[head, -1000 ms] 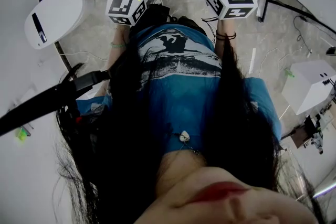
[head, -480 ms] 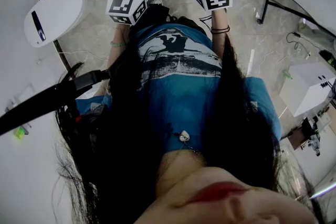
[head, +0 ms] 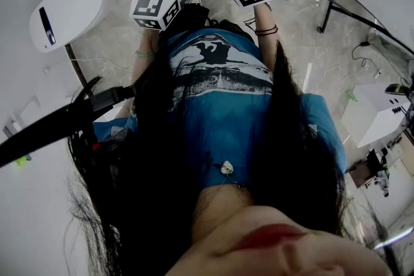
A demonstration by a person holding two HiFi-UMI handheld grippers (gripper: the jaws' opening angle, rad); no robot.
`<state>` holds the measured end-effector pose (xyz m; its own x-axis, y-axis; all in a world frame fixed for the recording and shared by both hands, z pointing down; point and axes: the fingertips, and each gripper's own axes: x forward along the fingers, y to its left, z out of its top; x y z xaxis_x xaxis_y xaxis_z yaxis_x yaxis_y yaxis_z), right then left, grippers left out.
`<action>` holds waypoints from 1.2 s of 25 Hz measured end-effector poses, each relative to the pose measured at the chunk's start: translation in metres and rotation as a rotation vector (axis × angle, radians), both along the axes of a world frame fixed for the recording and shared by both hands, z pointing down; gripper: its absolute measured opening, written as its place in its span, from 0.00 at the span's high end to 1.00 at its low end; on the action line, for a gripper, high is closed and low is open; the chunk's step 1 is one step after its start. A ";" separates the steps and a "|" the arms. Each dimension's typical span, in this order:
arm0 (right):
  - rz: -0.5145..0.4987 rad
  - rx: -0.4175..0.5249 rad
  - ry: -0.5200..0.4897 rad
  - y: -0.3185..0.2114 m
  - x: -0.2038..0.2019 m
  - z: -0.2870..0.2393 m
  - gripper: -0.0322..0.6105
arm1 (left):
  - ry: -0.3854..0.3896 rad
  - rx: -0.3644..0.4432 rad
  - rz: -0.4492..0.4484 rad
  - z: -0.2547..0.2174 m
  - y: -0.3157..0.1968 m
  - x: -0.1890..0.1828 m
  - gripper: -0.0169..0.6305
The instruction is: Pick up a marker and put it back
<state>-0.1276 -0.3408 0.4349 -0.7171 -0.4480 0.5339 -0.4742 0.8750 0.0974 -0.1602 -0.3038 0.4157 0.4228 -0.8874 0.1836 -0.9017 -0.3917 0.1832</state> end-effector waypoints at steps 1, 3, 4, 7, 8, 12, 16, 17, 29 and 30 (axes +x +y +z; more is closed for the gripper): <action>-0.005 0.001 0.002 0.001 -0.006 0.004 0.82 | 0.000 0.000 -0.001 0.003 0.001 -0.004 0.97; -0.014 0.008 0.007 0.006 -0.013 0.009 0.82 | 0.000 0.003 -0.001 0.005 0.006 -0.007 0.97; -0.019 0.013 0.010 0.008 -0.012 0.009 0.82 | -0.001 0.003 -0.002 0.005 0.009 -0.004 0.97; -0.042 0.021 0.021 0.013 -0.002 0.006 0.82 | -0.006 0.002 -0.004 -0.002 0.011 0.012 0.97; -0.052 0.018 0.031 0.013 -0.002 0.007 0.82 | -0.007 0.002 -0.004 -0.003 0.010 0.013 0.97; -0.044 0.008 0.030 0.013 -0.005 0.011 0.82 | -0.008 -0.001 -0.007 -0.003 0.005 0.009 0.97; -0.017 -0.014 -0.040 0.020 0.000 0.008 0.82 | -0.010 0.005 -0.009 0.001 0.016 0.013 0.97; -0.012 -0.020 -0.054 0.021 0.000 0.007 0.82 | -0.010 0.006 -0.008 0.002 0.017 0.012 0.97; 0.091 -0.134 -0.281 0.024 0.015 -0.015 0.82 | -0.016 0.011 0.016 0.002 0.019 0.015 0.97; 0.098 -0.143 -0.296 0.025 0.017 -0.016 0.82 | -0.016 0.010 0.019 0.002 0.020 0.016 0.97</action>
<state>-0.1106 -0.3159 0.4194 -0.8075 -0.4582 0.3715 -0.5462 0.8187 -0.1774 -0.1442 -0.2843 0.4179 0.4366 -0.8811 0.1815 -0.8969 -0.4105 0.1648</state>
